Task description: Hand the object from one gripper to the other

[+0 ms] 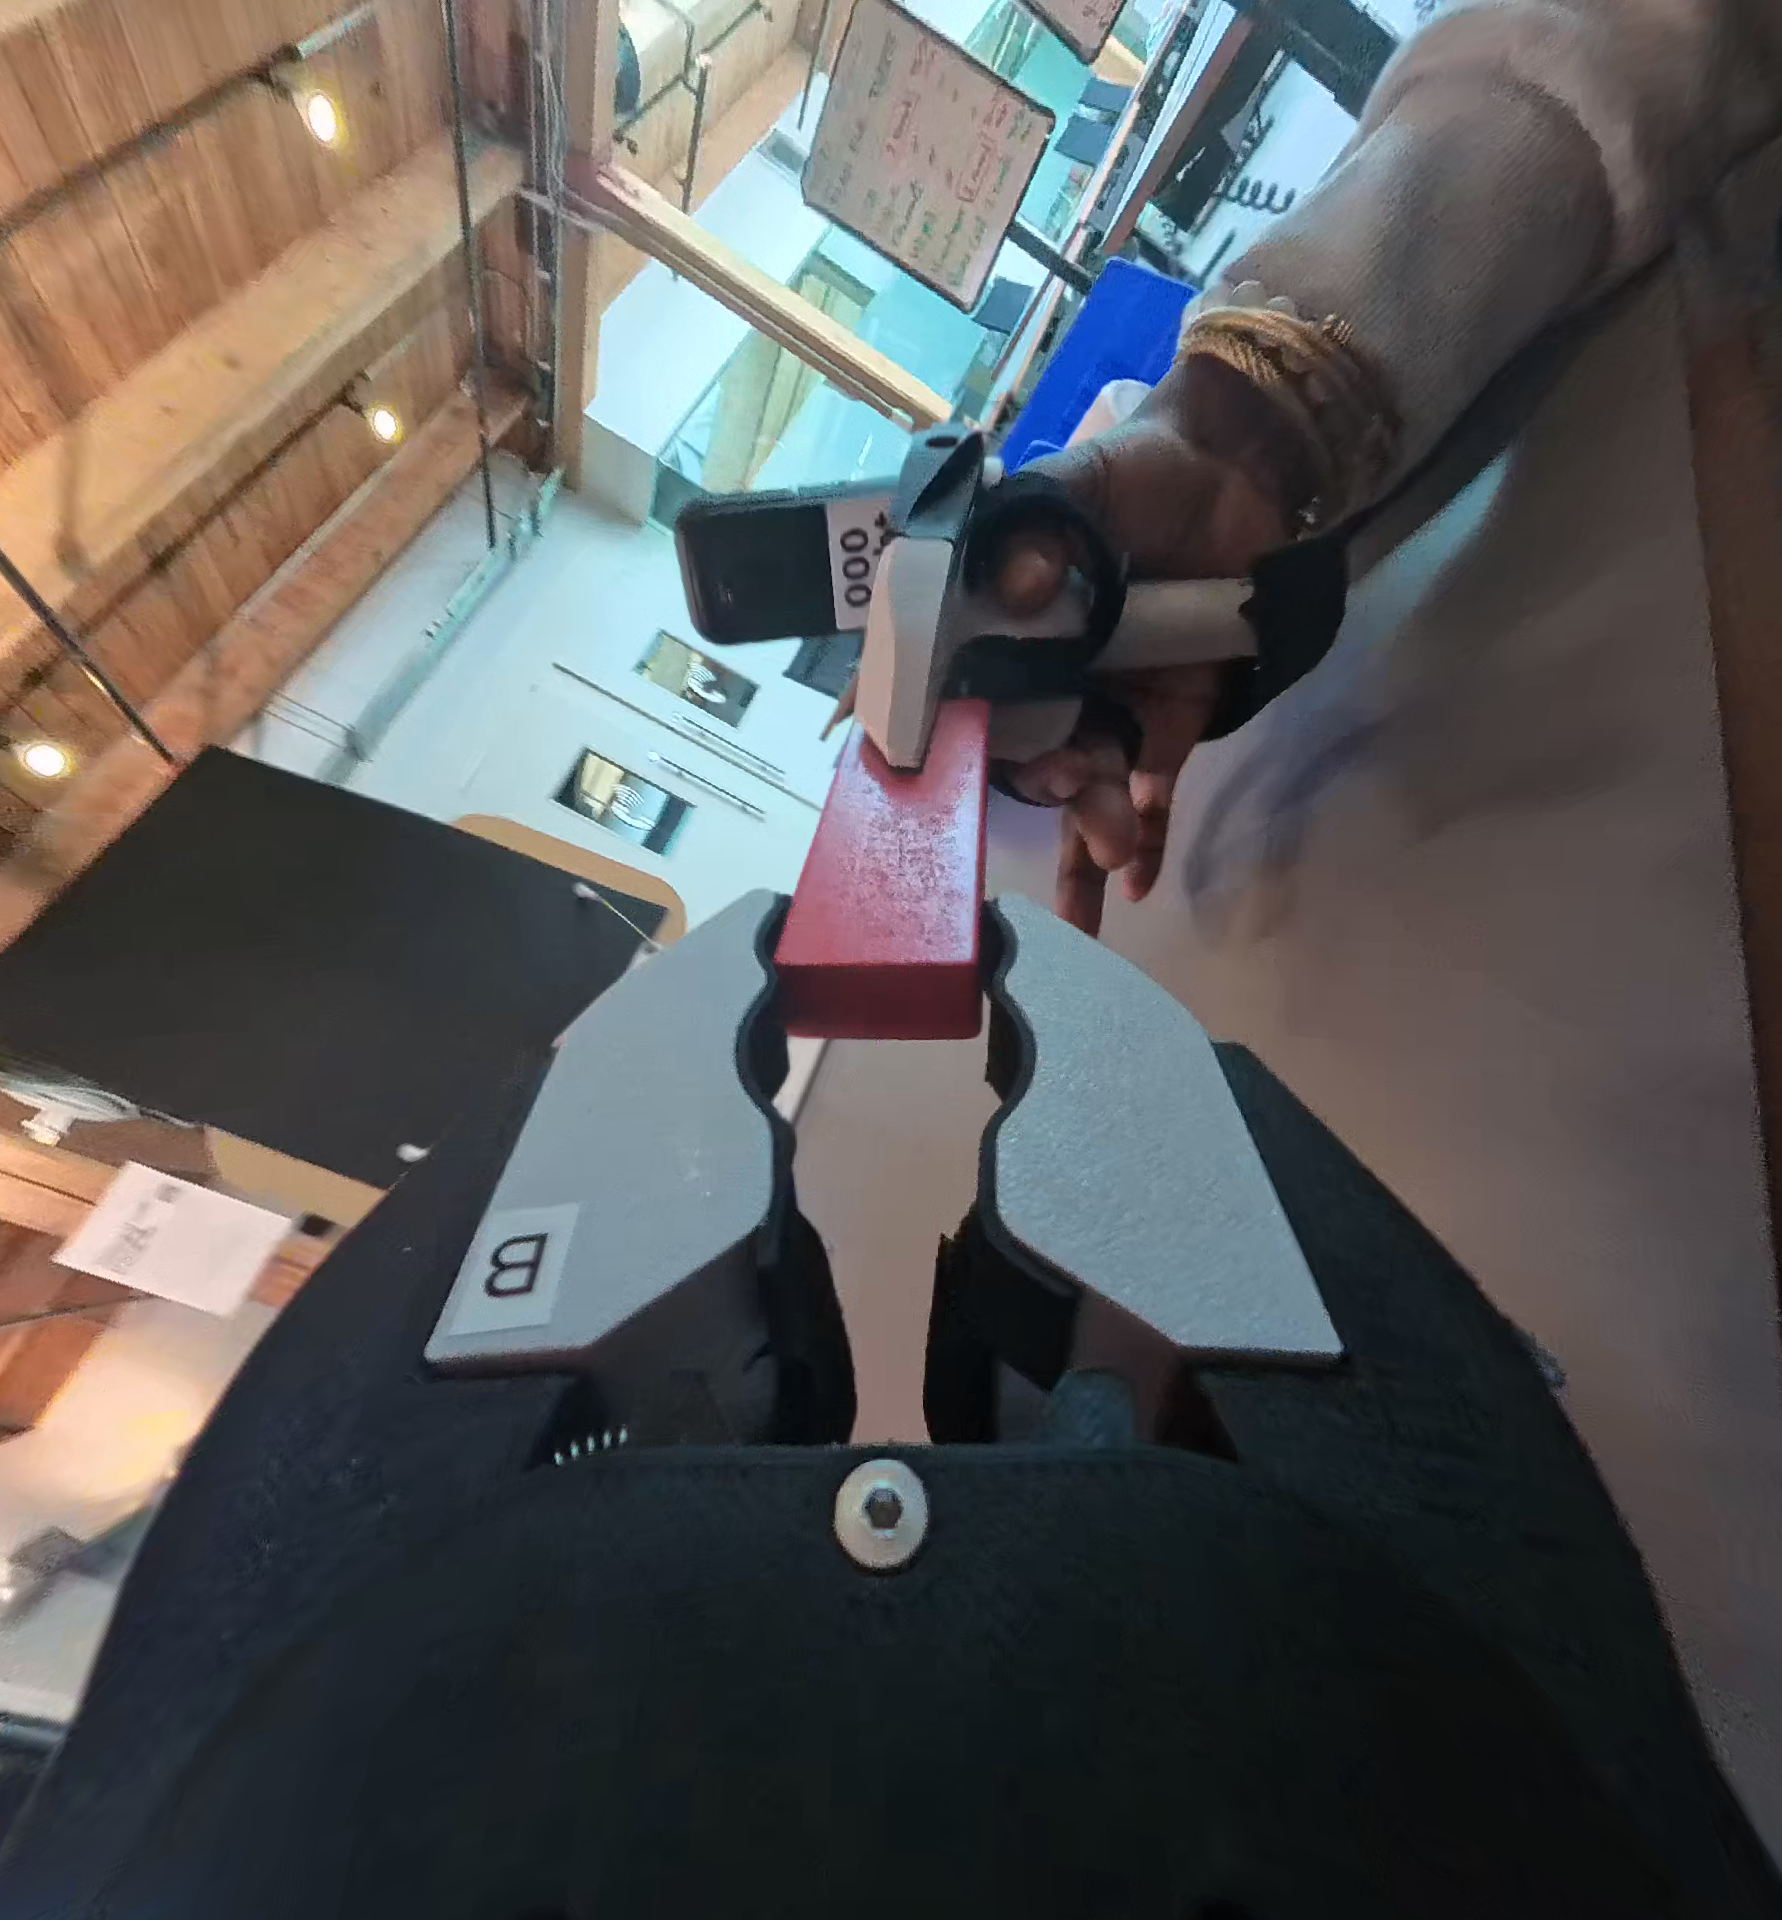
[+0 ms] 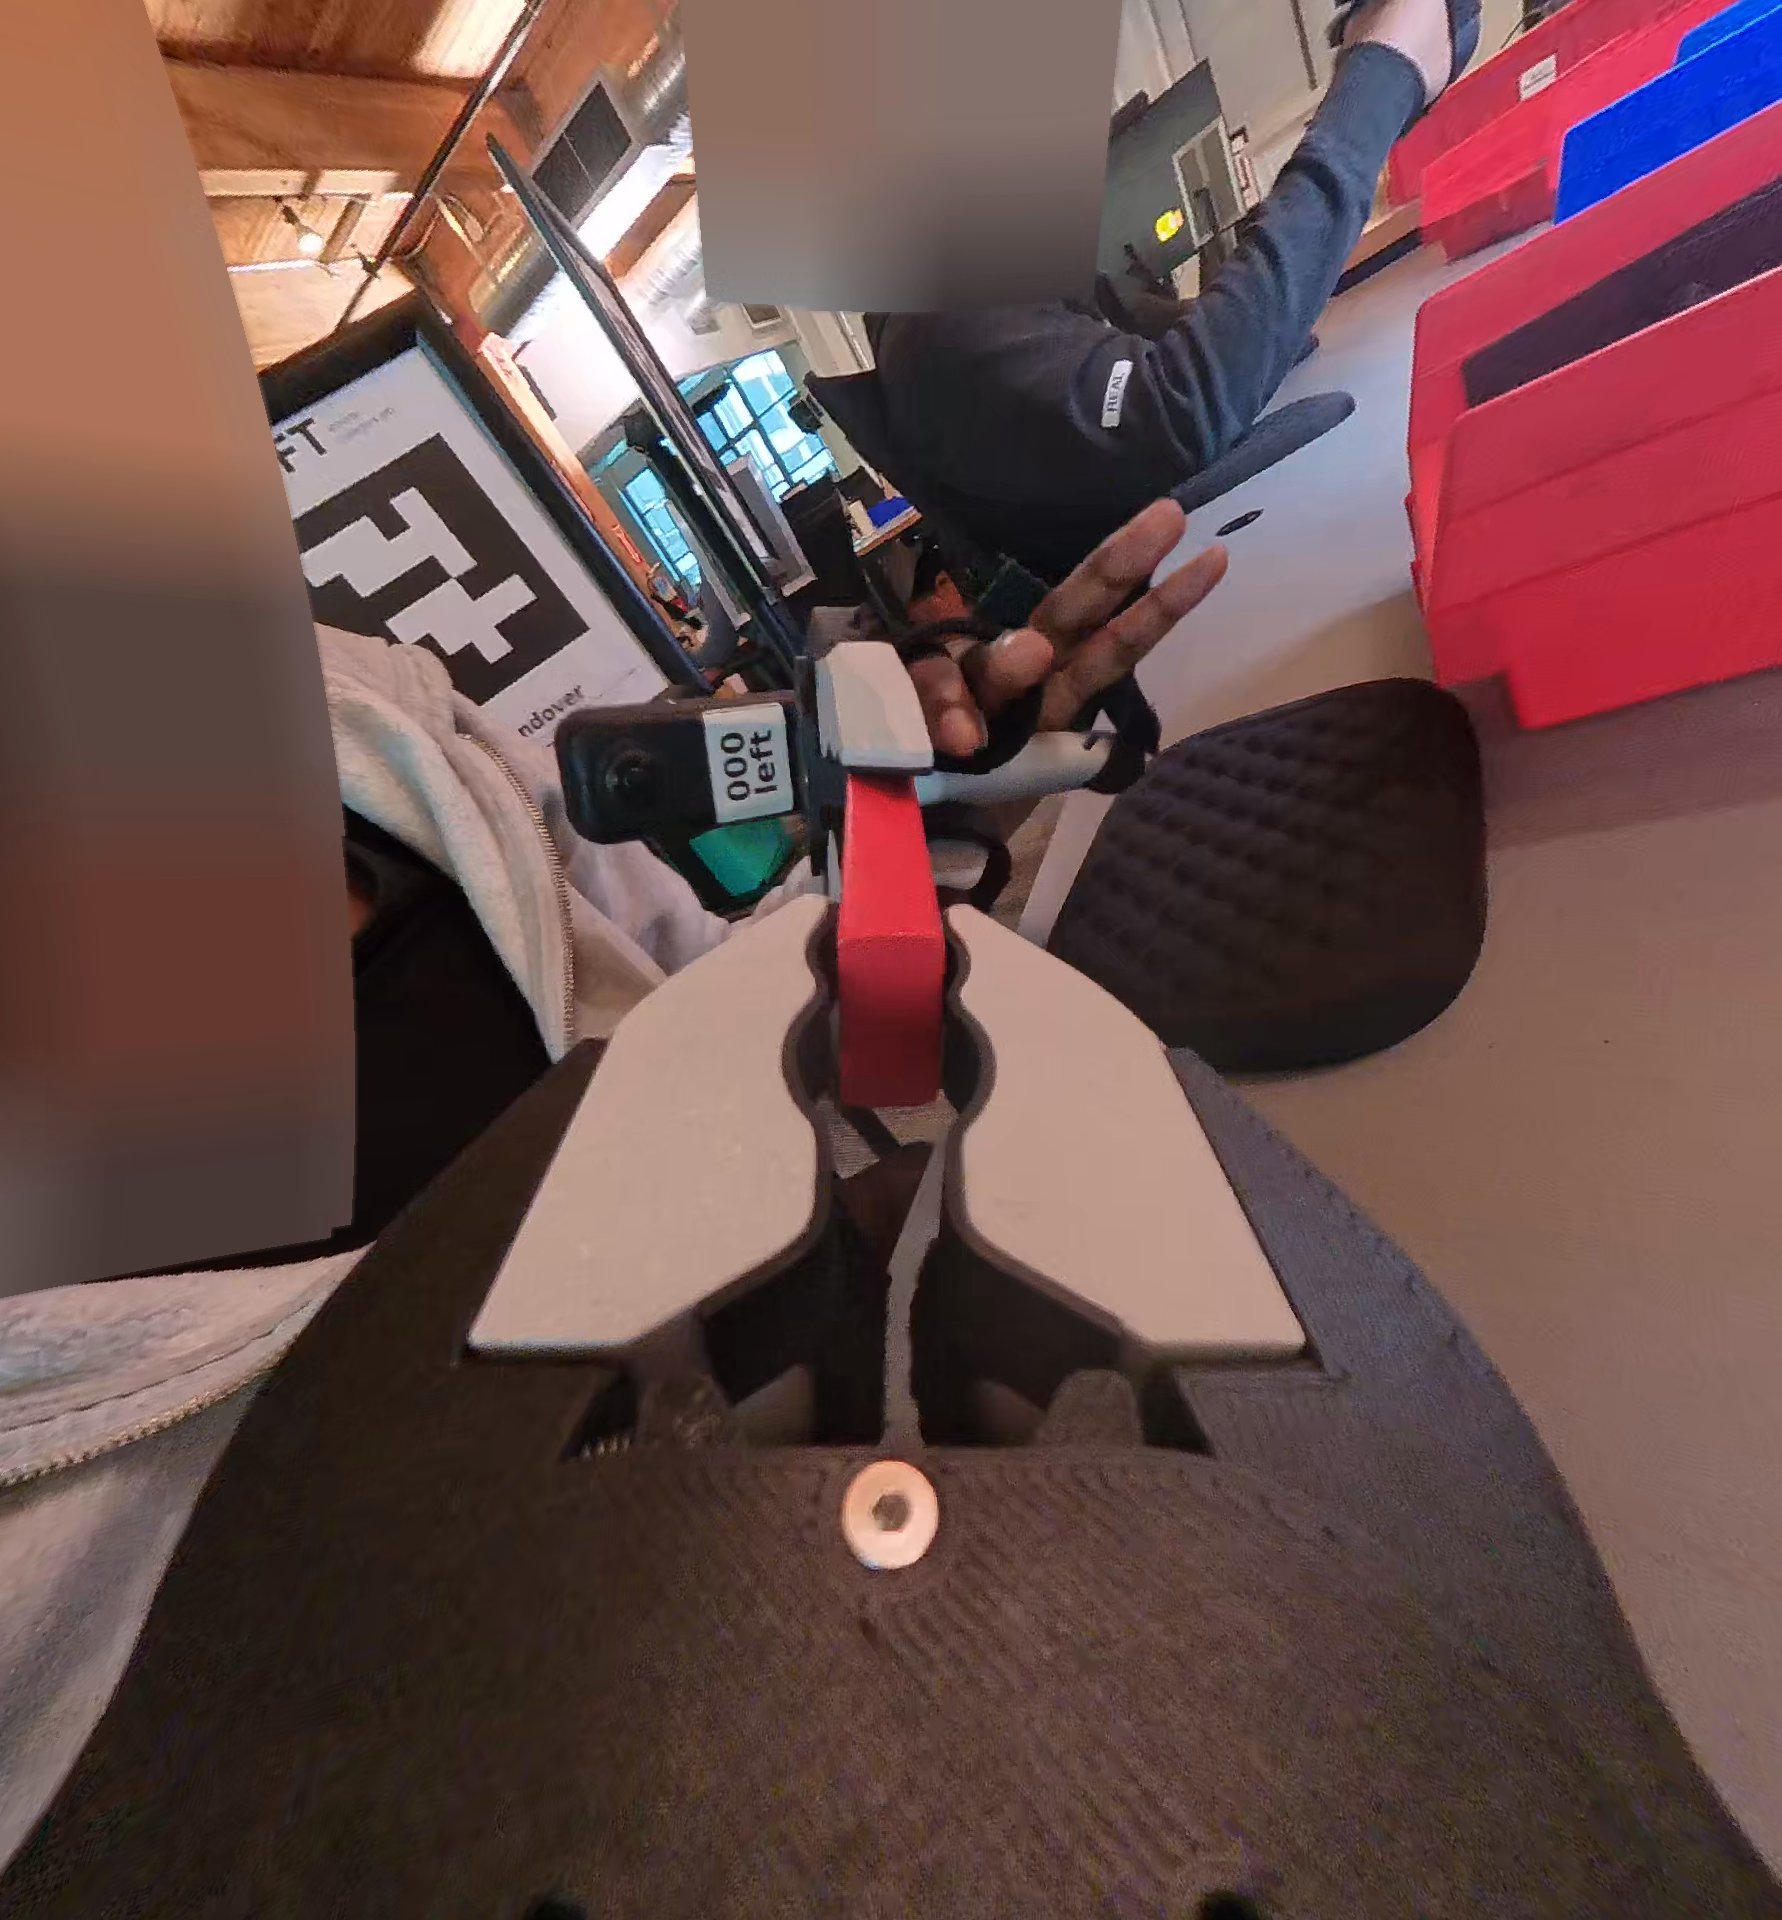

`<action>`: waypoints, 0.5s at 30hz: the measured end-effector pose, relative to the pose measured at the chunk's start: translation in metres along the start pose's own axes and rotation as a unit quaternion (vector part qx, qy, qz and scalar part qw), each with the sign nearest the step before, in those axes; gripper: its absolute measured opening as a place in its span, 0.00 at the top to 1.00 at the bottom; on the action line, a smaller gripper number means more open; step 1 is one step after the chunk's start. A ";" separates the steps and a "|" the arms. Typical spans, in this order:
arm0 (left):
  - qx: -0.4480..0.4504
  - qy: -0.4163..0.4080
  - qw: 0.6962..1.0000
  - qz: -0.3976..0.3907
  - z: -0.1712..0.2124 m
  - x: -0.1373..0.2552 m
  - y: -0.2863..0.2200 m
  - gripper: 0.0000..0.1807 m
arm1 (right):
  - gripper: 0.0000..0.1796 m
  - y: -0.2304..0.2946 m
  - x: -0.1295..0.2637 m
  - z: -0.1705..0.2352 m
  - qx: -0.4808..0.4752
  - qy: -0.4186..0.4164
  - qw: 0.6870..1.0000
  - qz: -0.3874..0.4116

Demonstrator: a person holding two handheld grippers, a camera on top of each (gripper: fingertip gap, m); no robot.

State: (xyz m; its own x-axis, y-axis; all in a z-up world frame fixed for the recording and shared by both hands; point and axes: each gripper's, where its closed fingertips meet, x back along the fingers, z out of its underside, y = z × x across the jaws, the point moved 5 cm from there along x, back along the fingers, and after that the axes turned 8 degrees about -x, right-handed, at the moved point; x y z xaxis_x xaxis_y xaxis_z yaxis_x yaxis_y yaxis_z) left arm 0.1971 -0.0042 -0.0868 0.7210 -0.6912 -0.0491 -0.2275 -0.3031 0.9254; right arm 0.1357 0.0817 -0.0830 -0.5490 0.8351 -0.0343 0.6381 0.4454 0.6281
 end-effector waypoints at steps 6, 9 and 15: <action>0.169 -0.036 0.984 0.044 0.003 0.004 0.004 0.81 | 0.59 0.009 -0.004 -0.007 0.185 -0.055 0.980 0.044; 0.211 -0.045 0.974 0.067 0.005 0.007 0.003 0.81 | 0.63 0.020 -0.006 -0.001 0.401 -0.053 0.910 0.095; 0.238 -0.069 0.965 0.086 -0.001 0.006 0.001 0.81 | 0.80 0.019 -0.010 0.009 0.474 -0.003 0.872 0.126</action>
State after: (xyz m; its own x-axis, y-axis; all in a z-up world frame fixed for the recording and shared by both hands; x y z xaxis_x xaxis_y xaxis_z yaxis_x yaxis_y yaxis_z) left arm 0.2016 -0.0084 -0.0855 0.5591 -0.8291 0.0088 -0.6340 -0.4206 0.6489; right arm 0.1581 0.0848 -0.0779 -0.3251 0.9457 0.0052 0.8993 0.3108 -0.3076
